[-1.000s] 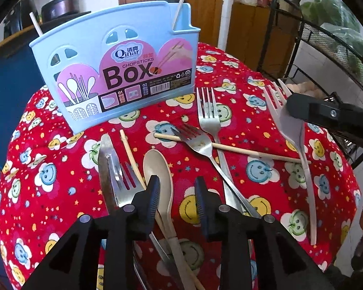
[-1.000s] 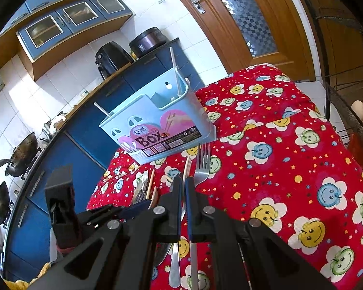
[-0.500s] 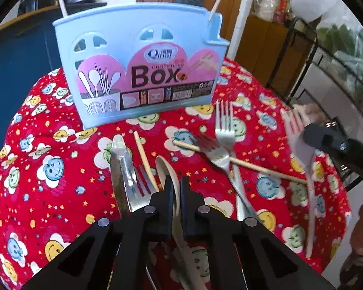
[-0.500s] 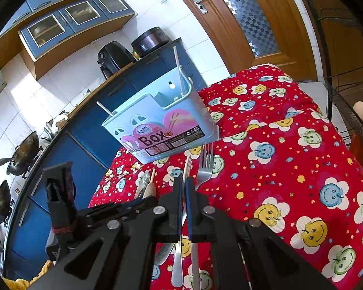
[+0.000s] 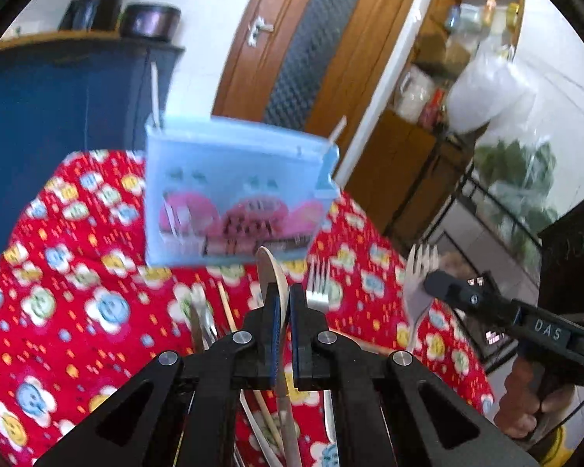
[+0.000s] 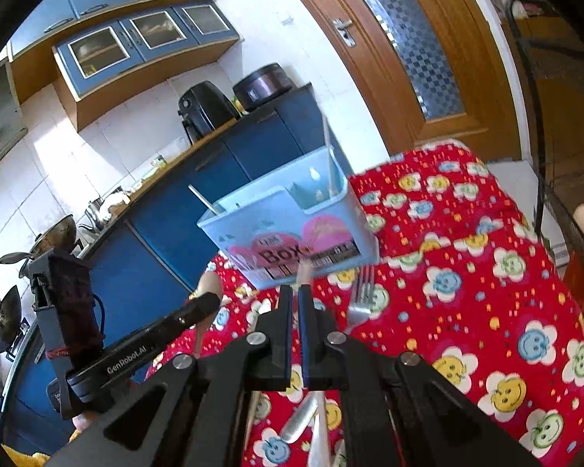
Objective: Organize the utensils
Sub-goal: 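Lower the left tool onto the pile and grasp a wooden spoon, then carry the wooden spoon with the left tool and drop it into the holder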
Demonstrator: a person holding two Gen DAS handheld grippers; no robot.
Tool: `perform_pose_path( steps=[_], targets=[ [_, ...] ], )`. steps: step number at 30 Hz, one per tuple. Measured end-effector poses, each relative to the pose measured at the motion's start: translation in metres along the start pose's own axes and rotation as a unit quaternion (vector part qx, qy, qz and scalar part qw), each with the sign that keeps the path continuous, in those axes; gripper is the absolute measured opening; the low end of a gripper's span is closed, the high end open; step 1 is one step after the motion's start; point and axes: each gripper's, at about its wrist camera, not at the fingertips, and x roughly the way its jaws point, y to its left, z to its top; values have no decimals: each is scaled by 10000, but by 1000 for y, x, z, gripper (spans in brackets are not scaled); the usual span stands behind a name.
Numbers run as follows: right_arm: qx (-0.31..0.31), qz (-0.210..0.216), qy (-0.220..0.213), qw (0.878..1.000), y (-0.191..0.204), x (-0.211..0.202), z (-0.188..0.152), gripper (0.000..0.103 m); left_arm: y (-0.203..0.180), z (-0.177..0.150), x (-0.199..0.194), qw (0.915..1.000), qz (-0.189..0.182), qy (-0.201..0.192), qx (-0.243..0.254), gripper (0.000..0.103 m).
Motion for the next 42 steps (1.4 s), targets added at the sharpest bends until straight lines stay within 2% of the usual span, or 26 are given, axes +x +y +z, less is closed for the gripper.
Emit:
perform_pose_path(
  steps=[6,10,13,19,21,24,28,34,36,42],
  targets=[
    [-249,-148,-77,9996,11,1,12,4,3,25,-14,9989,190,-415,91,4],
    [-241,-285,304,9988,3,17,11,7,5,36,-19,9981,244,-550,98,4],
    [90,-193,695,9974,-13,33,6,8,6,40,-22,9977,280,-613,96,4],
    [140,-140,1243,9920,-20,57,-13,9,12,32,-20,9978,339,-563,-34,4],
    [113,-202,1342,9907,-21,63,-18,11,17,28,-18,9980,350,-508,-104,4],
    [182,-338,1465,9885,-28,73,-23,24,23,23,-17,9981,357,-456,-211,4],
    [149,-594,1562,9858,-37,82,-25,26,27,18,-17,9980,381,-446,-235,4],
    [149,-452,1868,9812,-42,99,-30,26,31,15,-16,9979,391,-431,-271,4],
    [174,-383,1934,9802,-43,103,-31,14,32,14,-15,9980,378,-419,-279,4],
    [119,-247,1741,9844,-42,92,-26,6,31,14,-15,9981,382,-408,-241,4]
  ],
)
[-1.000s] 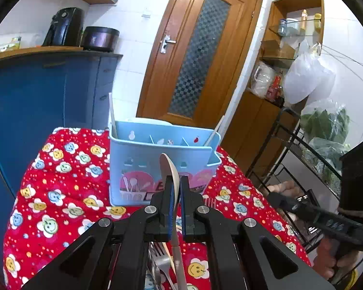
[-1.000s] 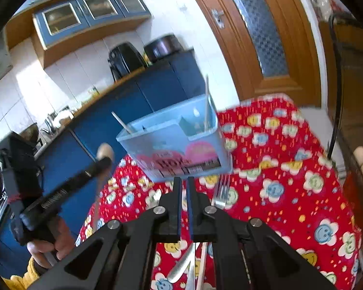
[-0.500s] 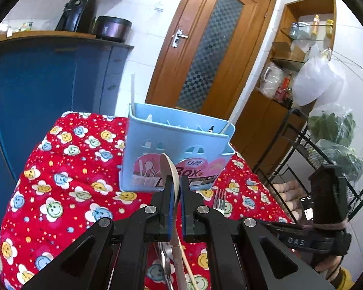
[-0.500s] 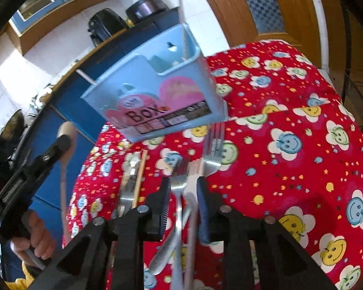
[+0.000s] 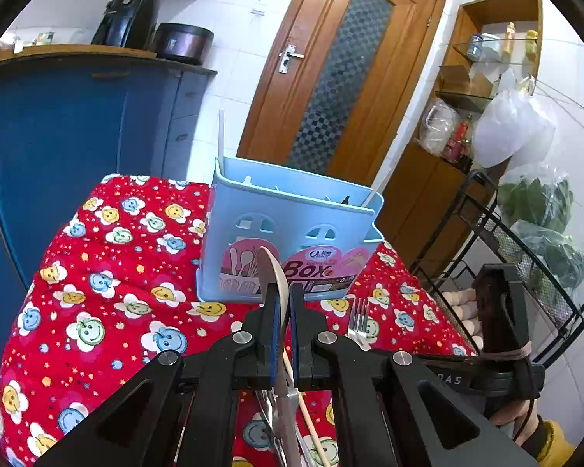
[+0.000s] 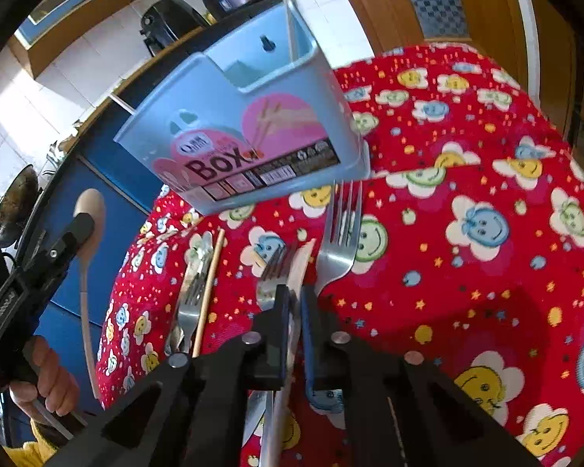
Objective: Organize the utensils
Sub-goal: 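Carry the wooden spoon with the left tool and drop it into the holder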
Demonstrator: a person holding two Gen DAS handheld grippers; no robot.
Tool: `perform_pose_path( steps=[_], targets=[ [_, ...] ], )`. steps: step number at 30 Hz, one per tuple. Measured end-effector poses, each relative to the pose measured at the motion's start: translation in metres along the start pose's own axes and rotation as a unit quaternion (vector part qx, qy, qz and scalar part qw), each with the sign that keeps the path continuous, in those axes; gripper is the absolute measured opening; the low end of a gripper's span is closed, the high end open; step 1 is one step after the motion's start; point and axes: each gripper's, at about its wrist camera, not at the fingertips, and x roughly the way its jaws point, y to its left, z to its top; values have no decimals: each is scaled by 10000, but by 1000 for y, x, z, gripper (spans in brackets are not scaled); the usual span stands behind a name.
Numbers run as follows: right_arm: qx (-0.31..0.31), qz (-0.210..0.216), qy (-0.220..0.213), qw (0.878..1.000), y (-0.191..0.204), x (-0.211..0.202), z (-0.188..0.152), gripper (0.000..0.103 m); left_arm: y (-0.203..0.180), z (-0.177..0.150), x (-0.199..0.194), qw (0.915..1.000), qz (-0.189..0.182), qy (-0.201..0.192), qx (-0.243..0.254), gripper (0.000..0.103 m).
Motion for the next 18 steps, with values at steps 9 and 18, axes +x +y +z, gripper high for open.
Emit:
perform_pose_path(
  steps=[9,18],
  targets=[
    [-76,113,-629,9979,15,-43,5,5,-4,6,-3,9999,1,-105,53,4],
    [-668,-193,-1688,9832,54,-93,25,5,-13,32,-13,9981,152,-533,281,4]
  ],
)
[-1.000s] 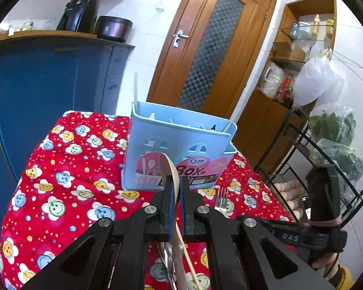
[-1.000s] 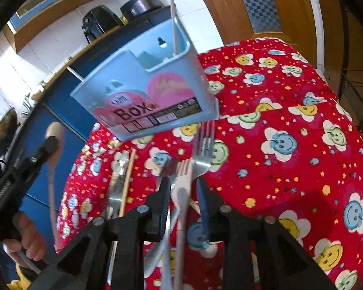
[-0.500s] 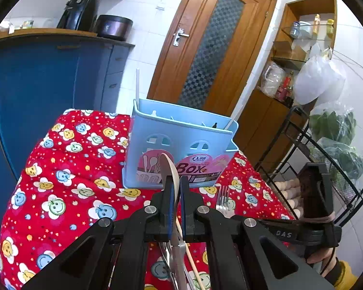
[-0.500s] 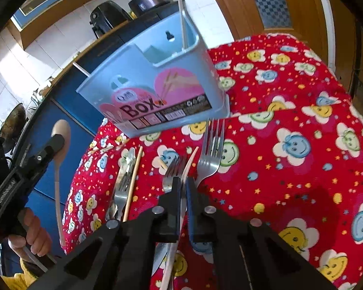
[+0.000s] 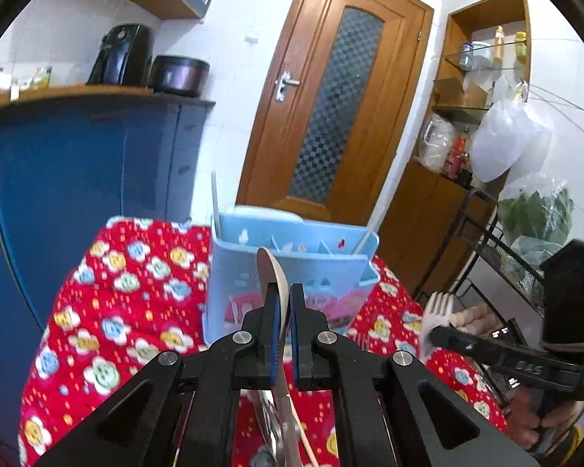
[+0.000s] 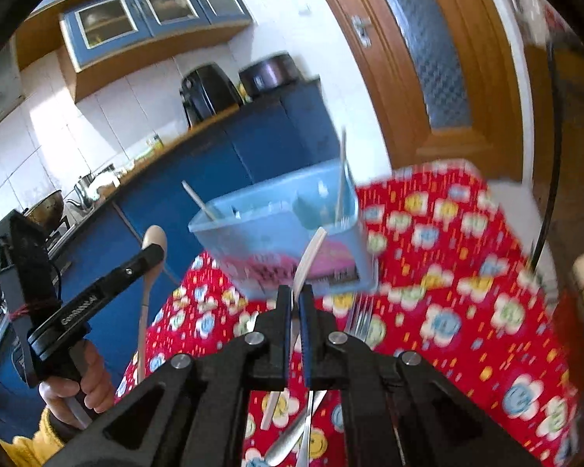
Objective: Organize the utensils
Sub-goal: 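Carry the wooden spoon with the left tool and drop it into the holder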
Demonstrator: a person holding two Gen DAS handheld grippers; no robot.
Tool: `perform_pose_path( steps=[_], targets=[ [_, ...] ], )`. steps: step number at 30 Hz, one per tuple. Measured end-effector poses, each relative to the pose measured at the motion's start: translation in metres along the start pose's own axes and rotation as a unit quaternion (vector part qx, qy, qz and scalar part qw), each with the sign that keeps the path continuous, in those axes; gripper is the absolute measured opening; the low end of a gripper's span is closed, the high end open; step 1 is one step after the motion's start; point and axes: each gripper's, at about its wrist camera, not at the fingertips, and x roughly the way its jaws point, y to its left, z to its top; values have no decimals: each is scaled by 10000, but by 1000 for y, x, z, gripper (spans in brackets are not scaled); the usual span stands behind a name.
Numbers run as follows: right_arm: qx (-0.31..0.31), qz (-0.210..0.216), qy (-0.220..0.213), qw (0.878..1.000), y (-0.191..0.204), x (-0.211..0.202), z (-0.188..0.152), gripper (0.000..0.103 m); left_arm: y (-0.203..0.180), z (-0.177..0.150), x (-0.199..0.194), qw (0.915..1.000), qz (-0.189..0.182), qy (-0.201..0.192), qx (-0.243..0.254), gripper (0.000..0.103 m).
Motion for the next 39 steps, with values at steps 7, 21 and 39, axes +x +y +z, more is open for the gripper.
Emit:
perform_pose_path(
  steps=[7,21,39],
  targets=[
    [-319,-352,-535,9974,10,-12,34,5,-5,32,4,9991,82,-403,102,4],
    [-602,-841,-997,9896,13,6,95,5,-2,103,39,9922,383,-1177,139,4],
    [-1233,-1390,-1032,9771,16,66,100,5,6,96,105,9718,1324,-1924,317,4]
  ],
)
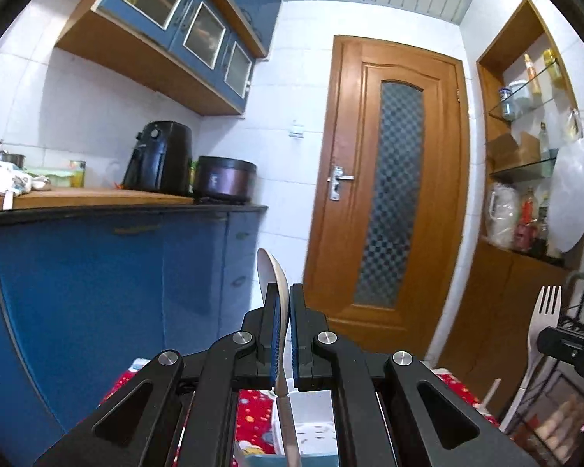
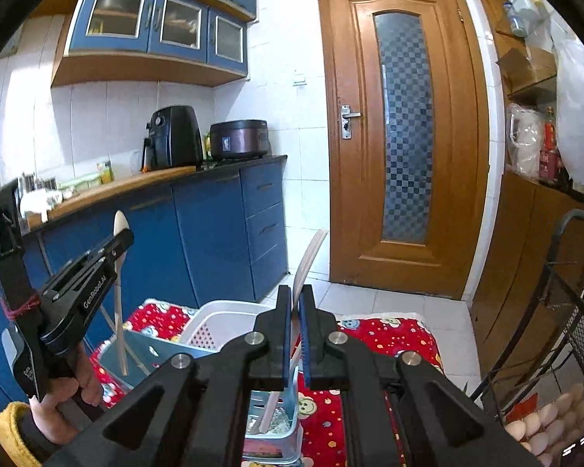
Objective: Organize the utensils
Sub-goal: 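Carry the wooden spoon with the left tool and drop it into the holder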
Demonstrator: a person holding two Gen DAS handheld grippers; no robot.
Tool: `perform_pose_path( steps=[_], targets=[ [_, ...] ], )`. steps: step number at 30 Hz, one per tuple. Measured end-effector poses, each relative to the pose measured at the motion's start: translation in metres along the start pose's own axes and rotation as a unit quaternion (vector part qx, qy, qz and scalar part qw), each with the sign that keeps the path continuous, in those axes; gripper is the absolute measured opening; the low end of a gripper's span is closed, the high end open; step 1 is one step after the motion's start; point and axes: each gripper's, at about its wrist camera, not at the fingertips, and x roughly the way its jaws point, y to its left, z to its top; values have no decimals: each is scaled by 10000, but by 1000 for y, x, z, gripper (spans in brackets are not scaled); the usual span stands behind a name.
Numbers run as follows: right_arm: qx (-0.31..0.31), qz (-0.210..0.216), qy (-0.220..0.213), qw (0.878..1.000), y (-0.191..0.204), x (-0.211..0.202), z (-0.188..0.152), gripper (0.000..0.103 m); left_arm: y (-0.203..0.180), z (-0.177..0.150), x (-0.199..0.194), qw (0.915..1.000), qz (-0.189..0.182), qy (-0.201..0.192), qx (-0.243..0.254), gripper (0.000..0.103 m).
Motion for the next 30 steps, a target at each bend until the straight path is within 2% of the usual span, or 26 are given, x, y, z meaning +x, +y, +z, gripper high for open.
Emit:
perform_pose_path(
  steps=[7,16,18,20,21,25,30],
  targets=[
    [-134,-2,236,9996,9,18,-14,6,-3,-18,0,9997,108,-29,208,4],
    [366,368,694,9962,-1,33,-29,7,-8,-32,-2,9988,26,263,415,5],
    [478,441,736,9952,-3,32,-31,12,-7,-33,-5,9987,-25,319,407,7],
    [552,503,732,9945,-5,32,-31,23,-7,-32,-7,9984,-56,366,416,11],
    [593,539,723,9942,-6,30,-31,23,-7,-33,-9,9983,-67,394,428,12],
    [705,608,699,9932,-8,26,-28,24,-7,-29,-15,9979,-159,450,436,36],
    [825,702,680,9918,-10,17,-25,24,-6,-22,-26,9975,-200,483,485,38]
  ],
)
